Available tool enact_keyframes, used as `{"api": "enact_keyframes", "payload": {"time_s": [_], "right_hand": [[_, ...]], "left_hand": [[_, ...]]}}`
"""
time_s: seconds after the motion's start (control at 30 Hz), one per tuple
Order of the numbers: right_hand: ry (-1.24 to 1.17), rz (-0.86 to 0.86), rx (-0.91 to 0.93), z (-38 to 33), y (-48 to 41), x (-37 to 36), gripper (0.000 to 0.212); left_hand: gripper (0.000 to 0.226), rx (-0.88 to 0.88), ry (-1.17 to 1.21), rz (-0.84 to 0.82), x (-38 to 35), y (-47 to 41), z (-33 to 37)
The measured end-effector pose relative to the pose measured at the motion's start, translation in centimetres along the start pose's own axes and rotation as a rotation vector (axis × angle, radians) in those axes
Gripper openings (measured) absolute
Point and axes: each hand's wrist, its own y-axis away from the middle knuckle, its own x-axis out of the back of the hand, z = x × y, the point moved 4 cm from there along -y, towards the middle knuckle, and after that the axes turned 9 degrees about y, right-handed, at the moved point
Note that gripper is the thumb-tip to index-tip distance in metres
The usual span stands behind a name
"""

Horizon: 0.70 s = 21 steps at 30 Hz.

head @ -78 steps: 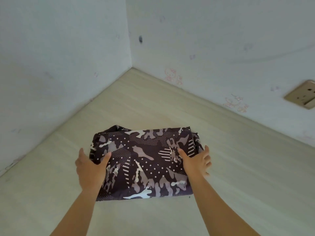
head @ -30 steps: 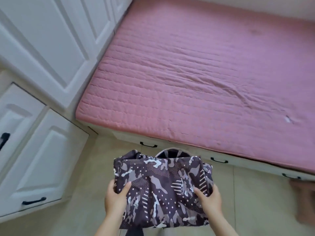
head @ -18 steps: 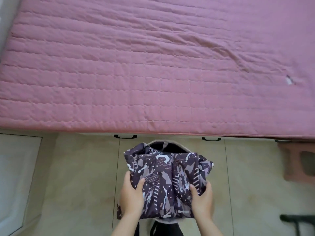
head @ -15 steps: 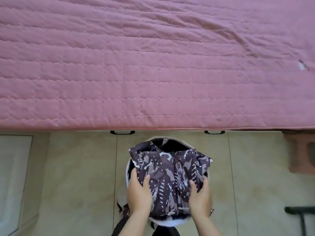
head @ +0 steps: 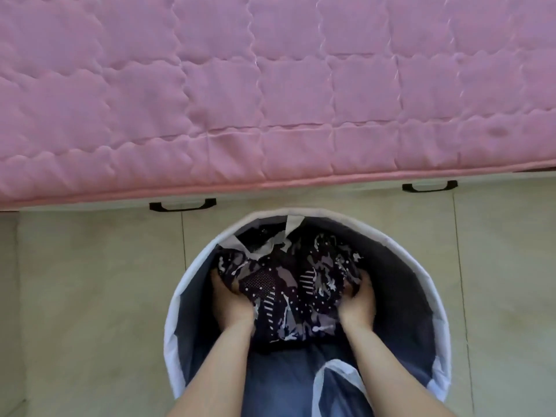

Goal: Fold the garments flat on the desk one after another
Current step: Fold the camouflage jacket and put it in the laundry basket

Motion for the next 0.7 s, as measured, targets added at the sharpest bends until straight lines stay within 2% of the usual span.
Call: {"api": "enact_keyframes", "payload": {"time_s": [0.07, 0.13, 0.2, 0.27, 0.33, 0.37, 0.4, 0.43, 0.47, 0.53, 0.6, 0.63, 0.7], "right_hand": [[0.008, 0.01, 0.02, 0.5, -0.7, -1.1, 0.038], [0.022, 0.063, 0.105, -0.1, -0.6, -1.5, 0.045], [0.148, 0.212, 0.289, -1.4, 0.7, -0.8, 0.058], [0.309, 0.343, 0.583, -3.7, 3.0, -0.3, 0.06], [0.419, 0.229, 0.908, -5.5, 5.4, -1.8, 0.054], [0.494, 0.126, 1.005, -5.8, 5.7, -2.9, 0.056], [0.599, 0.011, 1.039, -5.7, 5.3, -3.9, 0.063], [0.717, -0.093, 1.009, -5.4, 4.2, -4.3, 0.075], [0.82, -0.157, 0.956, -4.8, 2.5, -4.2, 0.086], [0.998, -0.341, 0.782, -2.5, -1.3, -3.8, 0.093], [1.089, -0.402, 0.671, -0.7, -3.7, -3.6, 0.106], [1.081, -0.386, 0.656, -0.1, -4.1, -4.0, 0.113], [1.044, -0.345, 0.662, 0.6, -4.7, -5.8, 0.121]], "left_hand": [[0.059, 0.063, -0.055, -0.005, -0.9, -1.5, -0.9], [0.061, 0.039, -0.147, 0.016, -1.3, -2.2, -1.0], [0.066, -0.168, -0.282, 0.072, -1.1, -0.7, 0.0], [0.075, -0.536, -0.498, 0.091, -1.6, 2.2, 1.2], [0.081, -0.85, -0.69, -0.025, -3.2, 4.3, 1.4], [0.083, -0.922, -0.775, -0.132, -4.0, 4.4, 1.2], [0.082, -0.914, -0.863, -0.221, -4.3, 3.8, 0.8], [0.079, -0.856, -0.969, -0.31, -4.4, 2.6, 0.2], [0.075, -0.808, -1.097, -0.318, -4.2, 0.4, -1.2], [0.077, -0.788, -1.251, -0.291, -3.7, -3.1, -3.1], [0.077, -0.844, -1.175, -0.232, -3.9, -5.3, -4.3], [0.072, -0.88, -1.154, -0.201, -3.9, -6.1, -4.8], [0.078, -0.948, -1.058, -0.163, -4.2, -6.8, -5.2]]}}
